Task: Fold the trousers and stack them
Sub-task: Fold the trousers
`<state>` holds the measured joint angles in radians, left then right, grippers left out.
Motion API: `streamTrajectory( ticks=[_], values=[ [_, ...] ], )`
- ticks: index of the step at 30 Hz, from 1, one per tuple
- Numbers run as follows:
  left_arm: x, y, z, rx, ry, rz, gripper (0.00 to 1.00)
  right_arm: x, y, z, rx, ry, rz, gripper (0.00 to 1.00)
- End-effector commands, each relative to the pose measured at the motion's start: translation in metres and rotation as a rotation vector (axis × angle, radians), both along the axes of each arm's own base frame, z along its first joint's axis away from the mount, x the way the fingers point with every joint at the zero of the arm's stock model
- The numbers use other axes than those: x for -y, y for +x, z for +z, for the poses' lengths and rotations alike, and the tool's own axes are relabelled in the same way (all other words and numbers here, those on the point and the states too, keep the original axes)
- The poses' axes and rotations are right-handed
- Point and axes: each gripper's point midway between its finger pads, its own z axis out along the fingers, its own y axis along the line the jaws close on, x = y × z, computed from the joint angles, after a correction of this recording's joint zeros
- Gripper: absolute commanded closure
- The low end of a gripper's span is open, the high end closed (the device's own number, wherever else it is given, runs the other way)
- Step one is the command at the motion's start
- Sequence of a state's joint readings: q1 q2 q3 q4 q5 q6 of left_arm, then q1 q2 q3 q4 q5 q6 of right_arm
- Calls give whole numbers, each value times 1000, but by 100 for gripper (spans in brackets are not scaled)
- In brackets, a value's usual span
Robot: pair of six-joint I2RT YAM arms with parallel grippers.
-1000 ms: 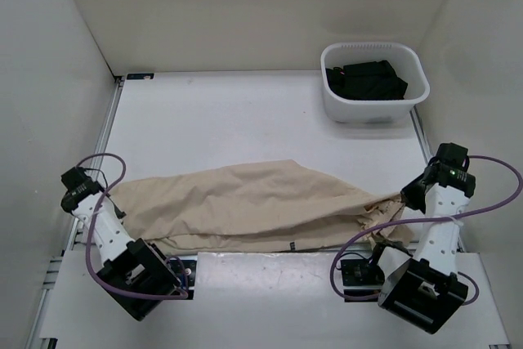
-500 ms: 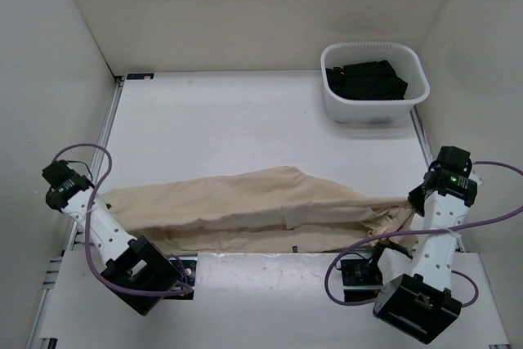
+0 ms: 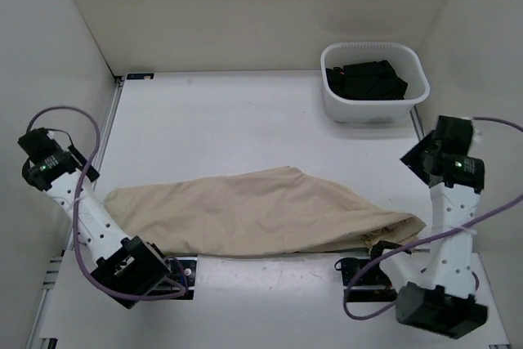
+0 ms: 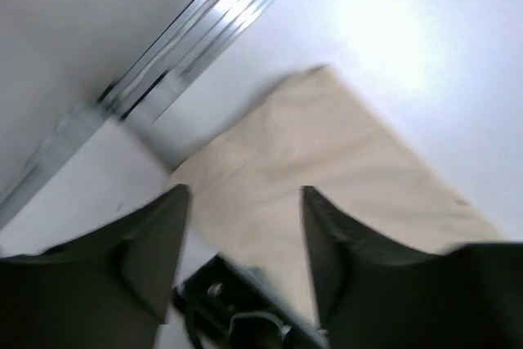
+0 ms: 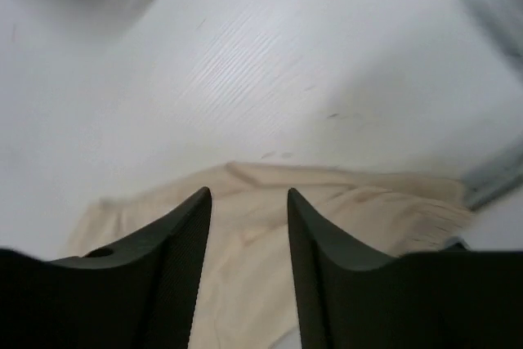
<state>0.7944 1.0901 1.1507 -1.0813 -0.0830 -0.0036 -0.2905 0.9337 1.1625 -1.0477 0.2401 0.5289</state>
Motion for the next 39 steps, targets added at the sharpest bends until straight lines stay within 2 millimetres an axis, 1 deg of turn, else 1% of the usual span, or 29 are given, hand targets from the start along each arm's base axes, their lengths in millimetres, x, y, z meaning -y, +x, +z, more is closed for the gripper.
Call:
streamTrajectory(
  ticks=[1,2,3,4,5,6,7,8,9,10,11,14,15,16,18,19,21,22,23,25,29,30,31,32,33,35,36,38,39],
  values=[
    [51,29,-13,3,-183,-208,37,-100,28,-36,-86,232,398,56],
    [64,31,-31,-56,-221,-256,42,-117,25,-57,-151,258,409,61],
    [82,16,-63,-140,-292,-279,42,-132,22,-75,-181,252,433,66],
    [89,12,-78,-177,-297,-301,42,-151,-5,-112,-297,242,479,70],
    [103,9,-93,-223,-303,-364,42,-154,-17,-131,-362,258,410,79],
    [111,-7,-116,-294,-306,-377,42,-160,-27,-146,-397,273,409,79],
    [114,-9,-125,-308,-289,-400,40,-172,-30,-158,-398,289,435,79],
    [114,-5,-133,-304,-256,-424,40,-171,-43,-178,-455,294,404,80],
    [117,-7,-143,-351,-221,-465,40,-172,-46,-185,-471,289,411,82],
    [119,-17,-159,-404,-215,-477,40,-173,-44,-191,-477,288,410,82],
    [118,-15,-166,-418,-197,-488,40,-168,-44,-202,-519,257,390,82],
    [104,9,-186,-428,-109,-494,39,-153,-29,-221,-571,206,344,83],
    [102,22,-196,-431,-96,-503,39,-145,-7,-216,-536,177,319,83],
    [99,42,-192,-403,-79,-513,37,-140,1,-223,-570,159,300,83],
    [96,66,-191,-391,-70,-523,37,-128,33,-220,-543,137,274,83],
    [94,89,-190,-371,-58,-533,36,-129,66,-213,-506,129,269,83],
    [92,112,-187,-351,-46,-541,36,-122,98,-204,-475,115,267,83],
    [93,131,-186,-335,-48,-556,36,-118,108,-209,-499,104,261,82],
    [92,138,-186,-332,-47,-556,36,-122,135,-193,-449,99,277,82],
    [98,148,-190,-341,-47,-580,36,-124,148,-191,-463,108,316,77],
    [96,148,-192,-353,-42,-576,33,-127,144,-168,-449,113,368,53],
    [97,144,-195,-361,-46,-576,33,-119,142,-145,-384,101,352,49],
    [97,144,-195,-361,-46,-576,33,-113,130,-142,-380,103,341,43],
    [95,144,-195,-357,-55,-569,31,-102,125,-132,-357,107,313,42],
    [95,144,-195,-357,-55,-569,31,-97,115,-106,-297,100,312,40],
    [96,138,-197,-374,-63,-570,30,-88,93,-91,-270,93,289,34],
    [94,133,-200,-383,-70,-561,30,-81,72,-71,-242,83,271,32],
    [95,131,-199,-383,-70,-561,30,-59,40,-59,-232,73,154,29],
    [95,127,-201,-391,-74,-561,30,-54,21,-62,-267,79,128,28]
  ],
)
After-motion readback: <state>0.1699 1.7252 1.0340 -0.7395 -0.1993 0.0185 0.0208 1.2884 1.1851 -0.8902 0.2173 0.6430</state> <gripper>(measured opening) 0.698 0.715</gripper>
